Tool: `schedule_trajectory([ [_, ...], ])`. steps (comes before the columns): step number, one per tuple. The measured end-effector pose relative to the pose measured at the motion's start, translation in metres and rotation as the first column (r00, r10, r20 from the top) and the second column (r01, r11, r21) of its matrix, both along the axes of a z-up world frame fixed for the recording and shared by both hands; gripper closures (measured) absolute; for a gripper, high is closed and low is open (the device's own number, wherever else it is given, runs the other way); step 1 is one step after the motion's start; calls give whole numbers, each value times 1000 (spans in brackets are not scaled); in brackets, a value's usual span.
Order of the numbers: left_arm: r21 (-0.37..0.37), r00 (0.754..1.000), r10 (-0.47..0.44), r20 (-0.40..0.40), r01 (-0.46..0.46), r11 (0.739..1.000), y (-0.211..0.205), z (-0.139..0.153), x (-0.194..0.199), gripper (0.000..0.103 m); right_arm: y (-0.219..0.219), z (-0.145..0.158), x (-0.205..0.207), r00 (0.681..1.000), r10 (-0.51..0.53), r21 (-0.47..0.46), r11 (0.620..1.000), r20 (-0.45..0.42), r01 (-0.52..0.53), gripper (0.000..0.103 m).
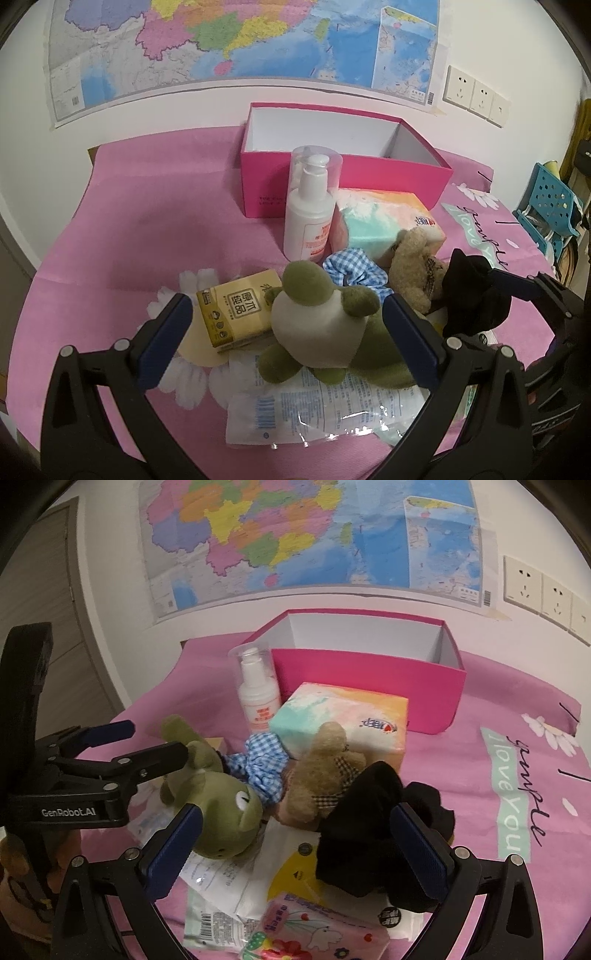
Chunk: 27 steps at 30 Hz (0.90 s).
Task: Organize soft objects
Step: 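Move the left gripper toward the green-and-white plush frog, then grasp the plush frog with the left gripper and lift it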
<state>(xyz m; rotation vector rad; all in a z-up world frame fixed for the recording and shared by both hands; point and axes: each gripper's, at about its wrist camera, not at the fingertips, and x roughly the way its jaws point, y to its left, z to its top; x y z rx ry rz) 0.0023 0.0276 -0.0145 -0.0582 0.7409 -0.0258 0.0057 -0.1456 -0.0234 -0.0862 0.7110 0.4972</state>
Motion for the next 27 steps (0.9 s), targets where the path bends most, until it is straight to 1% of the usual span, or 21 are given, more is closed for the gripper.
schedule_trajectory([
  [5, -10, 1000, -14, -1, 14, 1000, 3, 0, 0, 0, 8, -1, -1, 999, 37, -8, 999, -7, -37, 6],
  [7, -11, 1000, -15, 2, 15, 1000, 6, 0, 0, 0, 11, -2, -1, 998, 54, -7, 998, -15, -55, 10],
  [9, -16, 1000, -24, 8, 24, 1000, 10, 1, 0, 0, 14, -5, 0, 996, 78, 0, 997, -32, -78, 17],
  [12, -29, 999, -39, 14, 39, 999, 17, 1, -1, 1, 18, -7, 2, 993, 106, 9, 994, -43, -106, 23],
  [15, -33, 999, -51, 17, 52, 998, 22, 2, -2, 5, 22, -7, 2, 991, 127, 13, 992, -51, -127, 28],
  [18, -59, 998, -68, 10, 69, 996, 30, 1, -3, 5, 27, -5, -1, 985, 166, 19, 986, -55, -165, 36],
  [22, -70, 996, -82, 19, 83, 994, 34, 2, -3, 6, 36, -6, -8, 975, 215, 15, 977, -63, -214, 36],
  [24, -69, 995, -95, 20, 96, 993, 34, 1, -1, 6, 42, -11, -5, 976, 203, -9, 979, -75, -204, 36],
  [27, -62, 993, -120, 16, 121, 991, 31, -1, 1, 6, 45, -23, 8, 972, 196, 5, 980, -128, -197, 36],
])
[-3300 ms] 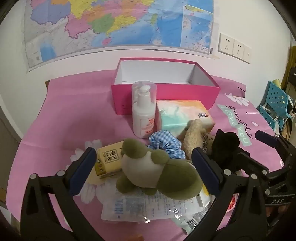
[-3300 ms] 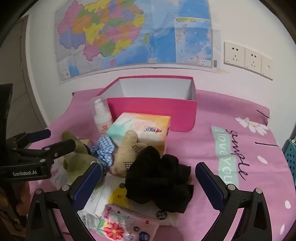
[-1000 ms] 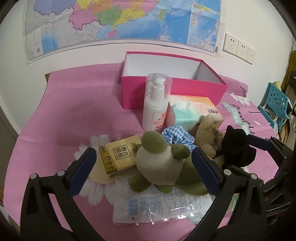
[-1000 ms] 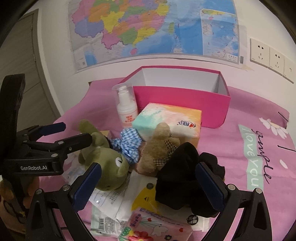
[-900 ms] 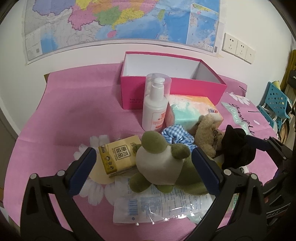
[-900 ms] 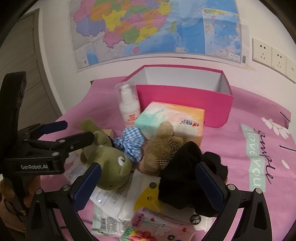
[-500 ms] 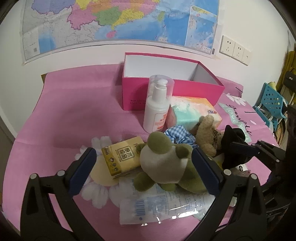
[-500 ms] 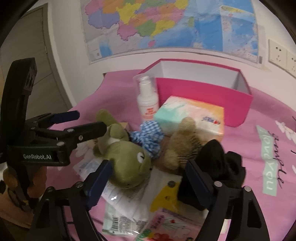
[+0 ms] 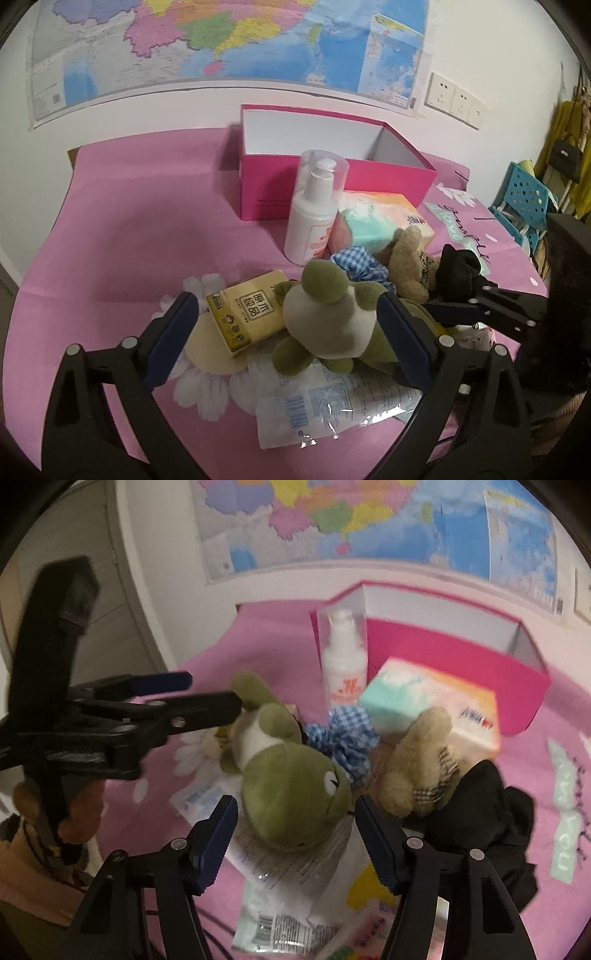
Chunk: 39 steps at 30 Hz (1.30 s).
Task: Organize soft objects
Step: 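Grasp the plush frog with the left gripper and lift it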
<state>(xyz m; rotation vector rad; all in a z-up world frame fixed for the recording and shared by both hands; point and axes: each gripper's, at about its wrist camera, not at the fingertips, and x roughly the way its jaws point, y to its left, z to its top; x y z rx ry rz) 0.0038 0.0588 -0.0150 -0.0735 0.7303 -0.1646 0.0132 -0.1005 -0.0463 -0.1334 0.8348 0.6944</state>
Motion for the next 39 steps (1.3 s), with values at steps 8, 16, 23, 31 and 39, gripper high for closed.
schedule_trajectory([
  [8, -64, 994, -104, -37, 101, 993, -2, -6, 9, 6, -27, 15, 18, 1000, 5, 57, 998, -15, -4, 49],
  [16, -85, 969, -228, -92, 221, 972, -27, -19, 33, 24, -51, 17, 36, 998, -24, 123, 992, -66, 32, 49],
  [23, -207, 937, -318, -145, 286, 936, -25, -27, 46, 28, -50, 15, 40, 995, -28, 155, 987, -94, 43, 52],
  [31, -182, 944, -318, -91, 298, 937, -33, -4, 29, 32, -54, 34, 29, 999, -24, 174, 984, -43, 32, 55],
  [39, -124, 955, -294, 35, 296, 947, -30, 52, 19, 32, -54, 94, 25, 995, 12, 211, 977, 98, -32, 55],
])
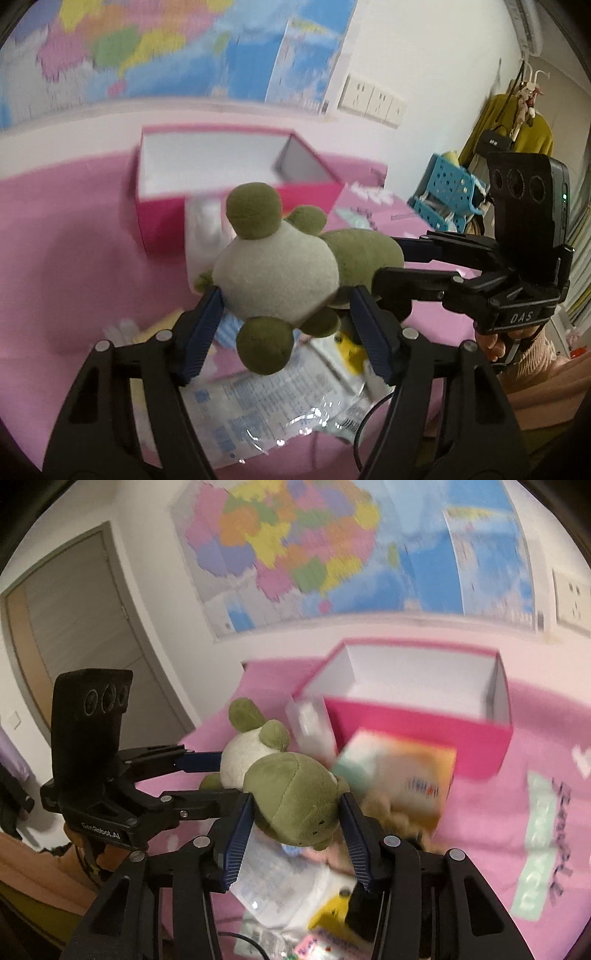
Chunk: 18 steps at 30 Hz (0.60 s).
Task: Organize soft objects
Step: 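Grasp the plush frog with the left gripper and lift it, then carry the frog over the pink box and release it inside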
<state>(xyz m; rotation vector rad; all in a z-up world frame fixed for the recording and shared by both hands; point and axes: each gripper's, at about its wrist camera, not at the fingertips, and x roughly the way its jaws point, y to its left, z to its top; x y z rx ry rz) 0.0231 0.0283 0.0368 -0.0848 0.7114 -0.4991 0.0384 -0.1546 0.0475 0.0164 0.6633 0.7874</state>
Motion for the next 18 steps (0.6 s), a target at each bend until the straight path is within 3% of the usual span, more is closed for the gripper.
schedule_trajectory([
  [4, 47, 995, 27, 93, -32, 998, 1, 33, 7, 32, 4, 33, 18, 997, 24, 29, 999, 76, -26, 55],
  [9, 82, 989, 65, 133, -77, 994, 9, 58, 46, 31, 12, 57, 58, 993, 23, 57, 998, 118, -30, 55],
  [13, 89, 991, 92, 94, -101, 991, 14, 56, 90, 31, 20, 59, 102, 995, 26, 55, 998, 96, -31, 55],
  [18, 98, 994, 109, 10, -109, 989, 18, 33, 137, 31, 30, 38, 151, 1000, 30, 44, 999, 10, -30, 55],
])
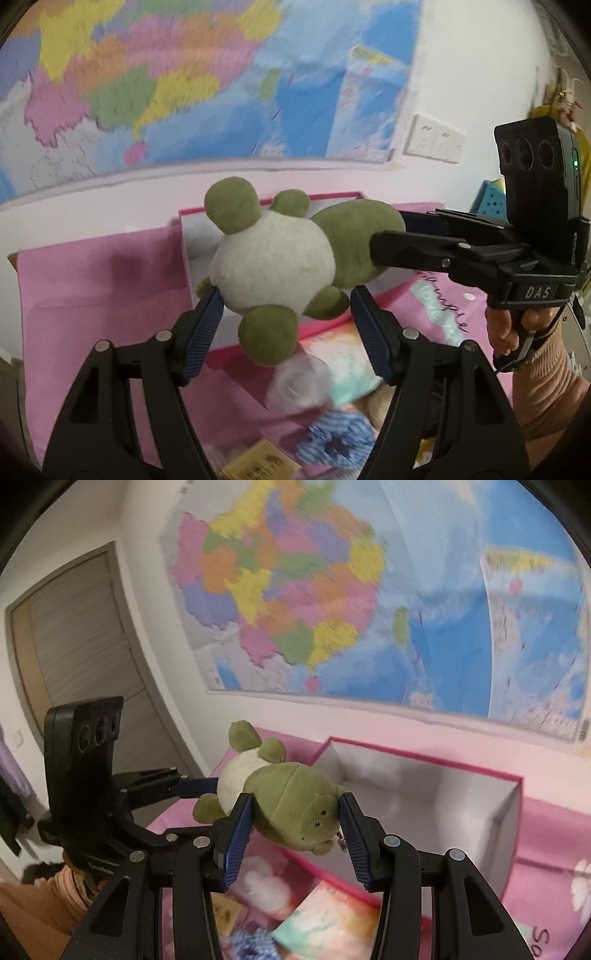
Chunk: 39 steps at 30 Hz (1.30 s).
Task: Organize soft objects
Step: 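Carry the frog over the pink box and release it inside, then grasp the black cloth with the left gripper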
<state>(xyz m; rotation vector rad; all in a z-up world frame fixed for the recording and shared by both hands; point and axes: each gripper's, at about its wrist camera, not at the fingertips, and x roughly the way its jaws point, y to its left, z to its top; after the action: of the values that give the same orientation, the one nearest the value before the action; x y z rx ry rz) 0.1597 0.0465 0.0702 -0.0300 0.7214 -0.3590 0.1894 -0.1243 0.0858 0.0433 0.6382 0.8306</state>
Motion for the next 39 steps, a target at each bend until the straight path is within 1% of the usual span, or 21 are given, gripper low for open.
schedule_trajectory([
  [2, -4, 999, 12, -43, -12, 1000, 3, -12, 18, 31, 3, -12, 15, 999, 2, -1, 1000, -43, -2, 55],
  [3, 7, 998, 18, -60, -17, 1000, 3, -19, 26, 31, 5, -17, 20, 998, 2, -5, 1000, -56, -2, 55],
  [7, 25, 993, 37, -111, -35, 999, 5, -39, 43, 32, 7, -42, 45, 991, 4, -4, 1000, -134, -4, 55],
  [10, 21, 989, 43, -143, -41, 999, 7, -49, 50, 32, 7, -57, 59, 982, -8, -4, 1000, -189, 7, 55],
  [13, 29, 988, 60, -145, -57, 998, 7, -50, 51, 32, 8, -75, 72, 966, -50, -38, 998, -254, 42, 54],
  [15, 32, 988, 76, -133, -73, 997, 8, -47, 51, 32, 6, -80, 73, 960, -89, -70, 995, -266, 73, 54],
  [17, 31, 990, 94, -106, -91, 995, 10, -40, 43, 32, -2, -78, 69, 958, -128, -81, 991, -257, 110, 54],
  [19, 35, 990, 127, -54, -125, 992, 14, -30, 29, 32, -12, -68, 57, 962, -137, -65, 990, -236, 125, 52],
  [21, 15, 992, 125, -12, -125, 992, 17, -20, 14, 31, -22, -54, 41, 968, -127, -26, 992, -217, 124, 50],
  [23, -8, 994, 106, 42, -105, 994, 16, -7, -9, 30, -30, -40, 22, 976, -122, -3, 992, -182, 124, 48],
  [24, -14, 993, 85, 75, -85, 996, 13, -1, -23, 26, -35, -31, 7, 980, -117, 8, 993, -160, 120, 43],
  [25, -20, 993, 68, 97, -67, 998, 12, 2, -34, 22, -37, -25, -2, 982, -114, 11, 993, -148, 117, 41],
  [27, -16, 991, 41, 127, -39, 999, 4, 5, -51, 22, -42, -12, -31, 989, -106, 15, 994, -105, 108, 39],
  [28, -5, 990, 6, 141, -5, 1000, -4, 5, -64, 21, -43, -9, -41, 990, -106, 10, 994, -90, 108, 39],
  [30, -5, 989, -39, 146, 40, 999, -13, 4, -79, 21, -50, -5, -63, 992, -106, 6, 994, -69, 107, 37],
  [31, -10, 987, -78, 139, 80, 997, -21, 1, -87, 21, -56, -5, -77, 992, -110, 7, 994, -66, 111, 36],
  [33, -21, 985, -133, 112, 136, 990, -31, -6, -97, 21, -66, -7, -94, 991, -123, 3, 992, -61, 123, 33],
  [35, -24, 982, -169, 87, 172, 985, -43, -14, -104, 21, -77, -14, -111, 987, -152, -26, 988, -62, 150, 32],
  [39, -22, 972, -233, 26, 233, 972, -65, -36, -115, 21, -99, -39, -132, 971, -206, -74, 977, -117, 198, 32],
])
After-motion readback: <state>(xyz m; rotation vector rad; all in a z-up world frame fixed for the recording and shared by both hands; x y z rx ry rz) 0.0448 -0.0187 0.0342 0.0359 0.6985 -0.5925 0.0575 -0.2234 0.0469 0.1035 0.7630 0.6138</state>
